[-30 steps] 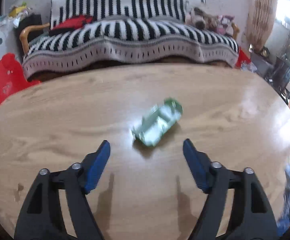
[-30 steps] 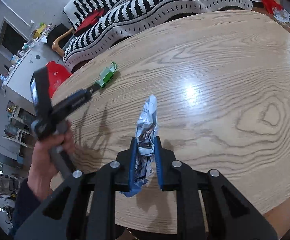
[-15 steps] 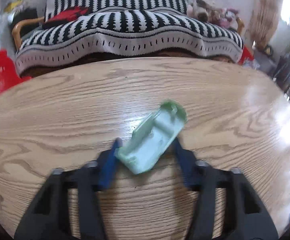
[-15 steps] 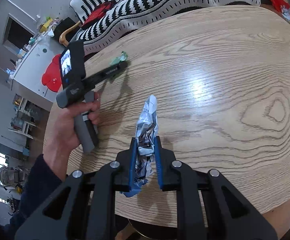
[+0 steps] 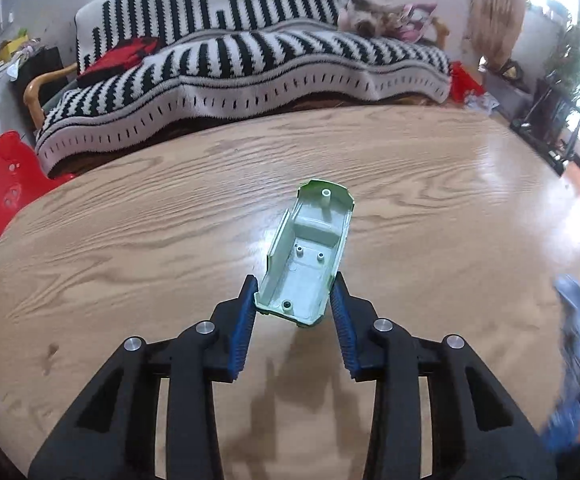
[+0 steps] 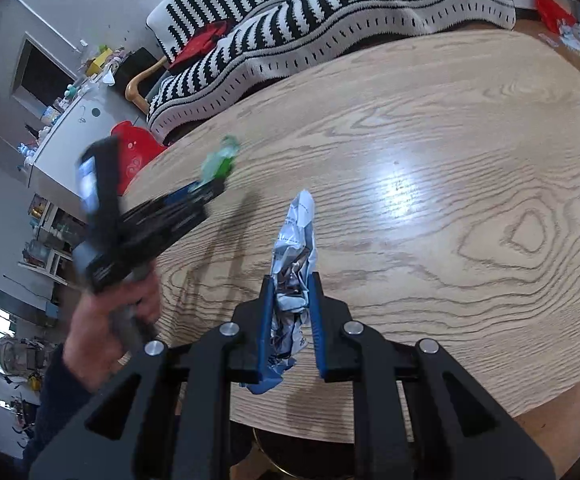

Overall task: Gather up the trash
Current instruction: 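Carry tray and foil over the black bin and open both tools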

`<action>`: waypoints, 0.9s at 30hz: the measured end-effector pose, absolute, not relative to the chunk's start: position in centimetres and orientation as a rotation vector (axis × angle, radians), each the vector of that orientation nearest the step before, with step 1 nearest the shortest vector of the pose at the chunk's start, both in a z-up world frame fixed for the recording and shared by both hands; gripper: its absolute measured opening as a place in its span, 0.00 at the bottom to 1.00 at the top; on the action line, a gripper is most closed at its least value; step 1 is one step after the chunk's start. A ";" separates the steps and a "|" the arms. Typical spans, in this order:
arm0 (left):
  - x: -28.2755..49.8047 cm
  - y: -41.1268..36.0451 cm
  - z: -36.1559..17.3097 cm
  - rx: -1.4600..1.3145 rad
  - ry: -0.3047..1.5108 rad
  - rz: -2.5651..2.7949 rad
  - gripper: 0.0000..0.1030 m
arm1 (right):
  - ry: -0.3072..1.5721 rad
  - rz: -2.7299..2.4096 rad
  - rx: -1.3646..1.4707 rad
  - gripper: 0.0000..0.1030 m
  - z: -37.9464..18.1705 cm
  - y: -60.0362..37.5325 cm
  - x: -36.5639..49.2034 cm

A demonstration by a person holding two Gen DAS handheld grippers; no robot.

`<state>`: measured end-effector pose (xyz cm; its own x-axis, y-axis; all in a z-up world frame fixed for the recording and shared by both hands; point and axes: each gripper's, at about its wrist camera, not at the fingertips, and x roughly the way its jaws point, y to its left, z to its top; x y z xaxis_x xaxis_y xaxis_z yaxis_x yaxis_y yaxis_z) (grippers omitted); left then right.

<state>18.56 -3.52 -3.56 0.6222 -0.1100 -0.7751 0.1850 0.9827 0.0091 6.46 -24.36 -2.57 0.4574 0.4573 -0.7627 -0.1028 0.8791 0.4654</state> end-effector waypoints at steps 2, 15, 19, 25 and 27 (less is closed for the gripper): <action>16.2 -2.9 -2.2 0.086 0.868 -0.185 0.35 | 1.034 0.351 0.370 0.17 -2.2 -24.3 6.0; -2.5 -0.6 0.3 0.168 0.833 -0.264 0.35 | 1.053 0.422 0.218 0.17 -3.3 -19.5 0.3; -5.5 -1.1 -1.8 0.233 0.868 -0.314 0.35 | 1.089 0.482 0.161 0.17 -4.6 -17.4 -3.0; -9.5 -2.1 -4.5 0.233 0.947 -0.412 0.35 | 1.156 0.549 0.096 0.17 -7.2 -16.3 -7.5; -10.5 -2.9 -5.4 0.251 0.973 -0.461 0.35 | 1.175 0.563 0.077 0.17 -7.9 -16.2 -8.5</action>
